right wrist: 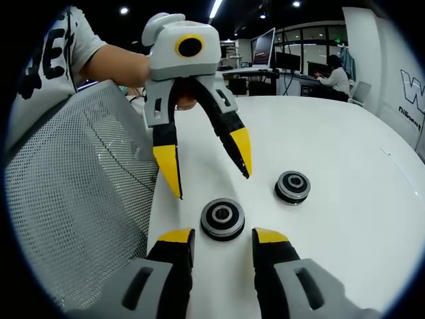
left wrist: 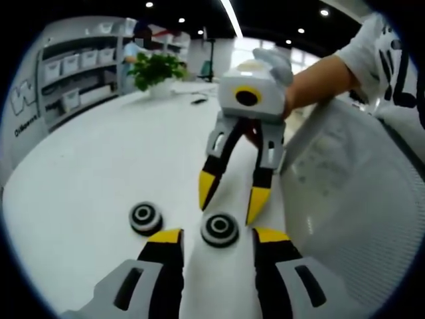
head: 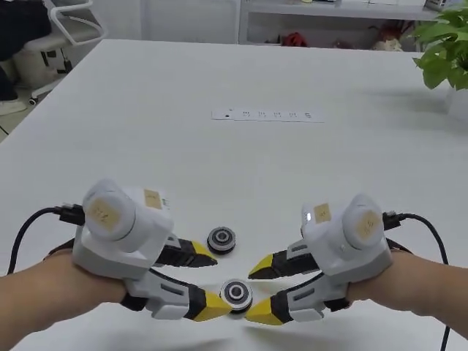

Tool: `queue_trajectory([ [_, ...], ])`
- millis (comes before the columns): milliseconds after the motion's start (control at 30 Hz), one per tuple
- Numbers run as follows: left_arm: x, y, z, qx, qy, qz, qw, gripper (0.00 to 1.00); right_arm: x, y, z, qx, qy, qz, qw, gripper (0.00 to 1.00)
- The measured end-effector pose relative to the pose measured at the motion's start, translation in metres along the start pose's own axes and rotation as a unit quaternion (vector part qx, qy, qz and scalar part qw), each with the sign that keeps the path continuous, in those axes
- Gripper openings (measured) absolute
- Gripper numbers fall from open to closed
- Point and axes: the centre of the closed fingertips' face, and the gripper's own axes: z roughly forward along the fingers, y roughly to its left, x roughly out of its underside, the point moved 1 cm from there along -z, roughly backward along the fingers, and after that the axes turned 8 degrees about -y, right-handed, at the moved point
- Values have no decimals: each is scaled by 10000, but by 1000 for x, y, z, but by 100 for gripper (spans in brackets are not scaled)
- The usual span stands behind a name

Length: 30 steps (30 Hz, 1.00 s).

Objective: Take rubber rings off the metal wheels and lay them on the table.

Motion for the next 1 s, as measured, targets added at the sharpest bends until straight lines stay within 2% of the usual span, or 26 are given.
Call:
queue_trajectory([
  [567, 8, -7, 12, 130, 136, 56, 9998, 36, 3, -3, 0, 59, -118, 48, 9999, 27],
  [1000, 7, -8, 18, 197, 165, 97, 9996, 30, 6, -4, 0, 61, -107, 33, 9999, 26],
])
